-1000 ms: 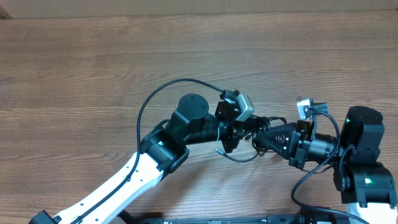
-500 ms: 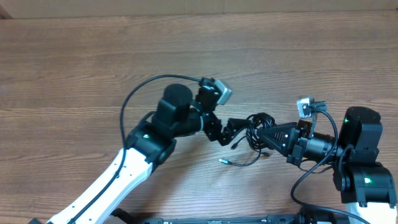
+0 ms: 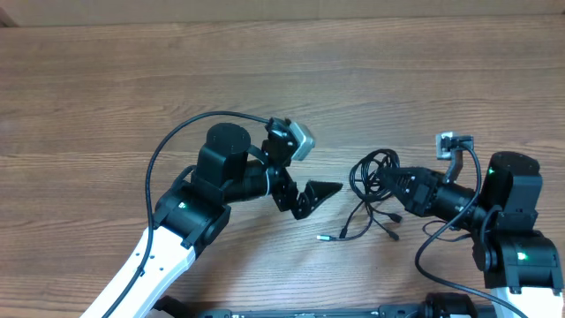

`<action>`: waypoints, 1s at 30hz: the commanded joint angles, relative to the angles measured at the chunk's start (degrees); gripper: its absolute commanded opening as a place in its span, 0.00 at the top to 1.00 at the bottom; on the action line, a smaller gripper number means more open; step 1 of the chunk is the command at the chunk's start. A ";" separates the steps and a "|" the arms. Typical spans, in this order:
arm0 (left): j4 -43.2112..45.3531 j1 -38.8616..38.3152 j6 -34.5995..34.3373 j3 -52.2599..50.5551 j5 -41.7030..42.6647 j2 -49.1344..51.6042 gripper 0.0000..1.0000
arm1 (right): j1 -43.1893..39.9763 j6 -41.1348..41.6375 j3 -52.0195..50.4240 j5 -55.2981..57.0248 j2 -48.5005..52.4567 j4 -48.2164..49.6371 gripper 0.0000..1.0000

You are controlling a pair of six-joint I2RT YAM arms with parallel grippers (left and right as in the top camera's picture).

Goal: Untangle cables

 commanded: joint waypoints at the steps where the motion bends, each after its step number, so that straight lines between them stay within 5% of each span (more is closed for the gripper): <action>1: -0.72 -0.13 6.38 0.90 7.52 -0.74 0.00 | 0.22 6.97 1.51 1.31 -0.76 0.90 0.96; 7: -3.39 -0.92 15.39 0.90 12.31 -0.72 0.00 | 0.22 19.47 1.51 1.31 -0.76 1.01 0.96; 15: -3.10 -9.42 20.90 0.87 -6.19 -0.72 0.00 | 0.22 41.70 1.44 3.30 -0.76 -1.92 0.96; 19: -1.29 -13.51 21.84 0.90 -15.08 -0.72 0.00 | 0.22 43.17 1.42 3.72 -0.76 -2.40 0.96; 30: 0.55 -15.26 28.09 0.90 -20.63 -0.70 0.00 | 0.22 40.98 1.42 -0.02 -0.76 0.81 0.96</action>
